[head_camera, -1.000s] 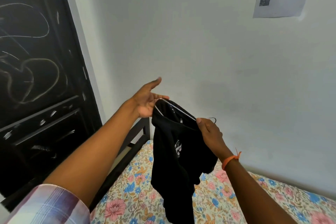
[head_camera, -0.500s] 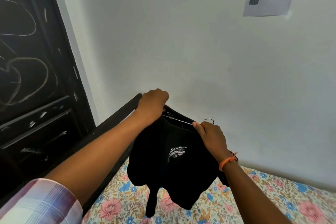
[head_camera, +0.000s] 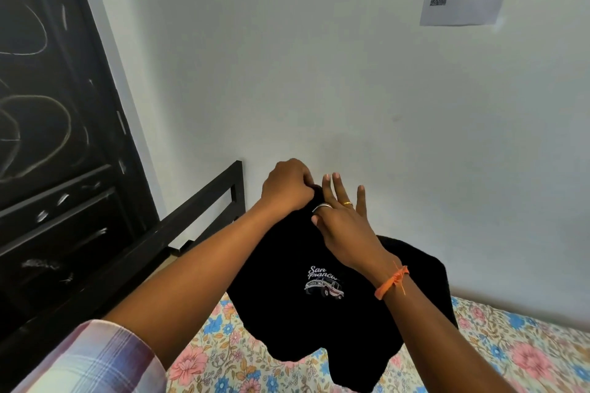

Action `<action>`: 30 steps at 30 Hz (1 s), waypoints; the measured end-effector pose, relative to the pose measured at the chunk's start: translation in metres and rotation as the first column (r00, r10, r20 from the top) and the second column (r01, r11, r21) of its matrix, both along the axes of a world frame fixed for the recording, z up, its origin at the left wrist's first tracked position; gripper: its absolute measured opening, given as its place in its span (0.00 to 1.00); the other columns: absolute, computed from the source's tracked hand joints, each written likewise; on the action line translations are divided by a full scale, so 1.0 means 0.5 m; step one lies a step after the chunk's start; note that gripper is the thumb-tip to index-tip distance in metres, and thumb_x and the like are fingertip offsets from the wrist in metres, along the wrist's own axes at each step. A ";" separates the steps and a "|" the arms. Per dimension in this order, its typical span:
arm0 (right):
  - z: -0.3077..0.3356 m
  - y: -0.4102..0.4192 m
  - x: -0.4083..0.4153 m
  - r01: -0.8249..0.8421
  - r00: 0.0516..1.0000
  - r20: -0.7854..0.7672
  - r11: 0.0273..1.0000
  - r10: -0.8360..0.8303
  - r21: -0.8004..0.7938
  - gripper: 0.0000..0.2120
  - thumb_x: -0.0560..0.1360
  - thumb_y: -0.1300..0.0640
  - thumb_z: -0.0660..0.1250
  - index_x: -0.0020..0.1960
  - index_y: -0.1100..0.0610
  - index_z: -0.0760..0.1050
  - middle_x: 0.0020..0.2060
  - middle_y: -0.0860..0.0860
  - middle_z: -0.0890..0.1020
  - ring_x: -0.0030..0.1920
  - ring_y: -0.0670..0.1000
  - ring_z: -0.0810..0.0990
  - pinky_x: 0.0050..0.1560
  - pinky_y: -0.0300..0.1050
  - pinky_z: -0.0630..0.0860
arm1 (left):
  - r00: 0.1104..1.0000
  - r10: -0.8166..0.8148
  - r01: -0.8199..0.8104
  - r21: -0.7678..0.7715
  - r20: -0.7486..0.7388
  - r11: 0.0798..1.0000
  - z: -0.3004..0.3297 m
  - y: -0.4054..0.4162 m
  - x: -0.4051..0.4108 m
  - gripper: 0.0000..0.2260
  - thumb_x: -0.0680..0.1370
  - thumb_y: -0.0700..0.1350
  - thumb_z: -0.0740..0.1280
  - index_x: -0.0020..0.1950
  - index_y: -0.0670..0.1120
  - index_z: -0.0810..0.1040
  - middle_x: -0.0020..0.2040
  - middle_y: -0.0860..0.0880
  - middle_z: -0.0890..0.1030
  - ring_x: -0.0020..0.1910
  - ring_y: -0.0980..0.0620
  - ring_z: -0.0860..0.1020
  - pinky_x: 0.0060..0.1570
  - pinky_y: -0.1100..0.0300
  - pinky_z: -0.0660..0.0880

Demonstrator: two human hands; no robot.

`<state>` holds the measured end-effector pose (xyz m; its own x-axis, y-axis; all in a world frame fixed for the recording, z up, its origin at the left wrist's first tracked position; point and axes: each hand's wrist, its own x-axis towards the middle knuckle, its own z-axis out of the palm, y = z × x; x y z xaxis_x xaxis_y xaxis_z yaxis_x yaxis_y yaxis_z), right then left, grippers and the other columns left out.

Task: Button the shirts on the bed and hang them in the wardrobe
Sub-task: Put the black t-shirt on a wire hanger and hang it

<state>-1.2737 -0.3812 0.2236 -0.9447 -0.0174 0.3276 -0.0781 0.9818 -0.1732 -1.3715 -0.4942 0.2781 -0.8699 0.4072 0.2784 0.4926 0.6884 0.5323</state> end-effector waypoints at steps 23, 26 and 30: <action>0.069 0.092 -0.017 -0.217 0.964 0.090 0.940 0.248 -0.263 0.11 0.82 0.59 0.63 0.58 0.53 0.82 0.65 0.52 0.79 0.74 0.45 0.65 0.73 0.48 0.66 | 0.936 -0.318 0.291 -0.180 -0.149 0.940 -0.072 -0.048 -0.015 0.11 0.80 0.47 0.63 0.57 0.54 0.83 0.53 0.54 0.84 0.53 0.51 0.79 0.56 0.49 0.73; 0.065 0.100 -0.014 -0.202 0.969 0.054 0.904 0.239 -0.377 0.10 0.81 0.58 0.64 0.57 0.54 0.83 0.58 0.51 0.84 0.71 0.41 0.70 0.69 0.49 0.71 | 0.929 -0.342 0.318 -0.166 -0.144 0.933 -0.080 -0.049 -0.016 0.11 0.81 0.48 0.61 0.57 0.54 0.83 0.51 0.53 0.83 0.52 0.51 0.79 0.53 0.51 0.72; 0.067 0.114 -0.004 -0.178 0.978 0.029 0.898 0.207 -0.402 0.09 0.81 0.58 0.65 0.53 0.52 0.84 0.51 0.48 0.86 0.60 0.47 0.81 0.62 0.50 0.76 | 0.913 -0.398 0.366 -0.256 -0.086 0.895 -0.091 -0.058 -0.014 0.13 0.83 0.49 0.58 0.64 0.57 0.78 0.54 0.53 0.80 0.57 0.52 0.75 0.56 0.48 0.68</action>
